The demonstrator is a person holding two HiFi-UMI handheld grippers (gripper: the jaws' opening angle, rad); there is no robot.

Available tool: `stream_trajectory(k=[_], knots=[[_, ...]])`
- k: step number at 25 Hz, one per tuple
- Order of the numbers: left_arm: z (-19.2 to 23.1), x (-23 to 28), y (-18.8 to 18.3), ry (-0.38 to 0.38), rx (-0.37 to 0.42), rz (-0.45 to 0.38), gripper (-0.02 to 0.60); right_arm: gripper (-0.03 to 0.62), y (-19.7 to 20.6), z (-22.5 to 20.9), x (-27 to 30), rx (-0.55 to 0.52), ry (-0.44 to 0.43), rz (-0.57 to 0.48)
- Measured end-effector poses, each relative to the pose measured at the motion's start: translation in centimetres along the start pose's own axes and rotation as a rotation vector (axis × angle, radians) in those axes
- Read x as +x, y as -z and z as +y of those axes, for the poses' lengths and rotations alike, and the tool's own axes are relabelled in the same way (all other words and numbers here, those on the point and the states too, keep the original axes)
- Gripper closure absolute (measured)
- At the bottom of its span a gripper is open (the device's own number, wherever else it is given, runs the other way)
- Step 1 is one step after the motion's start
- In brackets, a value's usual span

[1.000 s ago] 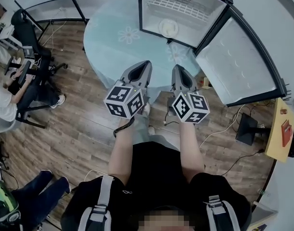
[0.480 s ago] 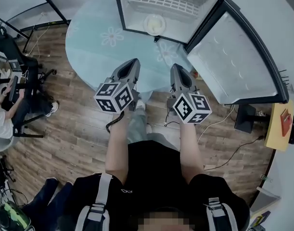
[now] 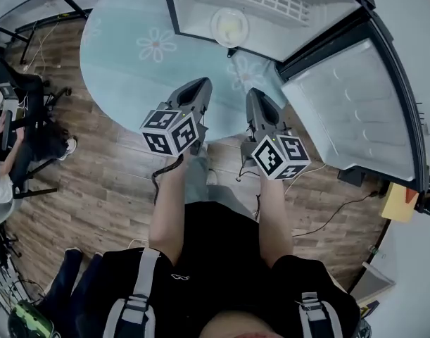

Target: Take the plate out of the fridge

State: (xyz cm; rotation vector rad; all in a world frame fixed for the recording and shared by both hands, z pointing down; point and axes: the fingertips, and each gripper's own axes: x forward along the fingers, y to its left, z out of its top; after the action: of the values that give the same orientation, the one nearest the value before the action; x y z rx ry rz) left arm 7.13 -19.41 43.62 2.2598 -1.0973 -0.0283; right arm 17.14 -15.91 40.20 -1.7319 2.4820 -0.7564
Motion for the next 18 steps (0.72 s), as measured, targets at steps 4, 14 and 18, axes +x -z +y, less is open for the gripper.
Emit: stream_trajectory(k=[4,14,18], knots=[[2.1,2.7,0.5,0.032,-0.050,0.023,0.468,0.553,0.7,-0.8,3.1,0.012,-0.017,0.031],[6.9,8.5,-0.6,0.034,-0.146,0.044,0.466,0.487,1.5,-3.8,9.9,0.039,0.022,0.095],[7.9,10.3,-0.7,0.042,-0.163,0.062,0.466,0.482,1.9,-5.0,11.4,0.059,0.062,0.105]])
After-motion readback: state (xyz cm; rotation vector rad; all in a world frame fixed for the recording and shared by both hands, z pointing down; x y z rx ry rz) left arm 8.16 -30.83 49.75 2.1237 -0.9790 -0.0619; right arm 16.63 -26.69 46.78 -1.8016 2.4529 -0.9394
